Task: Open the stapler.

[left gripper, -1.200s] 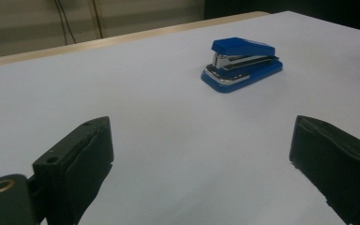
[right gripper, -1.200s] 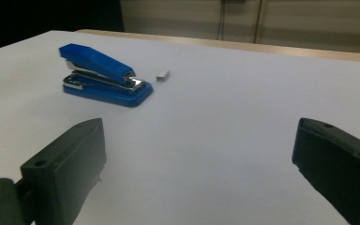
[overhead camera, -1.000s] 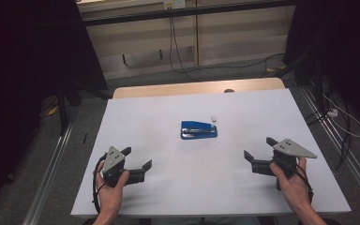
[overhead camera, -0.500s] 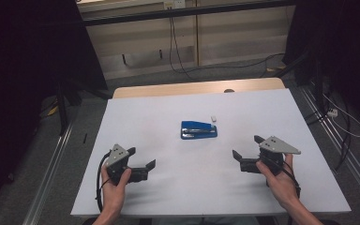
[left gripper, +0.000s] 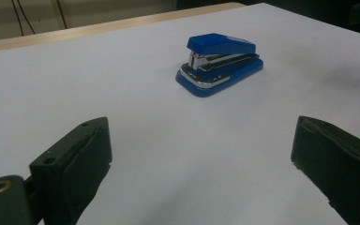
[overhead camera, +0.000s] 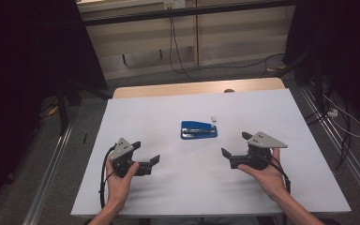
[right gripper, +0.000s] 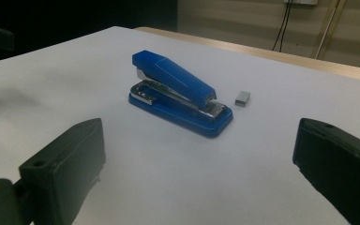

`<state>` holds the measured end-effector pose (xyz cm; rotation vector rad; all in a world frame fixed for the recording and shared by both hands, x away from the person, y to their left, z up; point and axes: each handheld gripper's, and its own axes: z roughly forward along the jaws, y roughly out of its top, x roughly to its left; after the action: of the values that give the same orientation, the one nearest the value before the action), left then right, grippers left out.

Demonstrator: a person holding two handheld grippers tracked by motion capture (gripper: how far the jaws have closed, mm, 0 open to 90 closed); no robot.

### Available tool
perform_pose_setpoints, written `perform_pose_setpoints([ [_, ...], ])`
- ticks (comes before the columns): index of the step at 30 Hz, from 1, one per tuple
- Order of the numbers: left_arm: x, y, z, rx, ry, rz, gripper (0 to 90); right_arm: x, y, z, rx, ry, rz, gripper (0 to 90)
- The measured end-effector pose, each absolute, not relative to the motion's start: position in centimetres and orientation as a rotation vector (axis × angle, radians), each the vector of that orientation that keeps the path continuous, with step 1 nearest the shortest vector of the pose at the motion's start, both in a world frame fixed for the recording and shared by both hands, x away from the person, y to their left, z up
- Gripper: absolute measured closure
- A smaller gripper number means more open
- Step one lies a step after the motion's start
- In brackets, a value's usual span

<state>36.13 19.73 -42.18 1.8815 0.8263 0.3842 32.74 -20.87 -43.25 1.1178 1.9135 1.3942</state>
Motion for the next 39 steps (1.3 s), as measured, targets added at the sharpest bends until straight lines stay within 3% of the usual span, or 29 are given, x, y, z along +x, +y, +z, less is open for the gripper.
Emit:
perform_pose_setpoints([
  [12, 38.0, 17.9, -41.4, 1.894, 0.749, 0.428, 5.1, 34.4, -19.2, -42.8, 1.095, 1.915, 1.417, 3.9],
  [32, 42.0, 16.2, -41.7, 1.899, 0.774, 0.410, 5.7, 36.8, -16.3, -42.7, 1.066, 1.951, 1.460, 12.4],
  [39, 43.4, 15.8, -41.9, 1.905, 0.784, 0.472, 5.6, 37.6, -15.5, -42.7, 1.059, 1.986, 1.448, 13.7],
])
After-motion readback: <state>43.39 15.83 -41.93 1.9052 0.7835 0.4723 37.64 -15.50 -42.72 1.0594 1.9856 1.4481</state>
